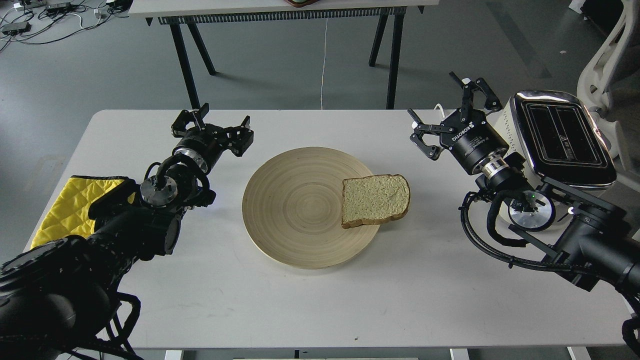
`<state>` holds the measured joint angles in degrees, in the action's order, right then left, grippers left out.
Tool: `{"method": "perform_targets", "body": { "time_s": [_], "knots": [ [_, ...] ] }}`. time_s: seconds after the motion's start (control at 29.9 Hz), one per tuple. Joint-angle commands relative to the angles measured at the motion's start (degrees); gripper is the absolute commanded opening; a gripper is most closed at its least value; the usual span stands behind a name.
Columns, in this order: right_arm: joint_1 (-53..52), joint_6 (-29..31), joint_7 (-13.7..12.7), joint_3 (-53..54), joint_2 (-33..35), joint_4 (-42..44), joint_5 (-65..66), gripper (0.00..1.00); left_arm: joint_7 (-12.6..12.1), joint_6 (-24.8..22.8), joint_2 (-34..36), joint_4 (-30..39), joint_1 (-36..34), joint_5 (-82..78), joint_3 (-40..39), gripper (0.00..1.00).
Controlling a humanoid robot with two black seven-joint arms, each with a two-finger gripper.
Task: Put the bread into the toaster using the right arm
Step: 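Raise the right gripper and open it above the toaster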
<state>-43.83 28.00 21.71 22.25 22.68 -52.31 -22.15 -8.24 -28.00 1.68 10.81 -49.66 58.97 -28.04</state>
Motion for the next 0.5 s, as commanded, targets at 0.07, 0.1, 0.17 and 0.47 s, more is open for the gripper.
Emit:
{"method": "perform_targets", "body": {
  "time_s": [0.07,0.1,0.17,0.47],
  "knots": [
    [0.15,0.0,0.0,-0.01,0.0,0.01,0.09,0.98,0.07,0.0,-0.01,0.0,-0.09,0.0,0.0,1.0],
    [0.15,0.0,0.0,-0.01,0.0,0.01,0.0,0.98,-0.02,0.0,-0.01,0.0,-0.09,0.0,0.0,1.0],
    [0.15,0.0,0.0,-0.01,0.0,0.01,0.0,0.98,-0.02,0.0,-0.01,0.0,0.0,0.0,0.0,1.0],
    [-0.9,0.0,-0.09,1.13,0.26,0.62,0.26,0.98,-0.11,0.0,-0.01,0.0,0.0,0.0,0.0,1.0]
  ]
}}
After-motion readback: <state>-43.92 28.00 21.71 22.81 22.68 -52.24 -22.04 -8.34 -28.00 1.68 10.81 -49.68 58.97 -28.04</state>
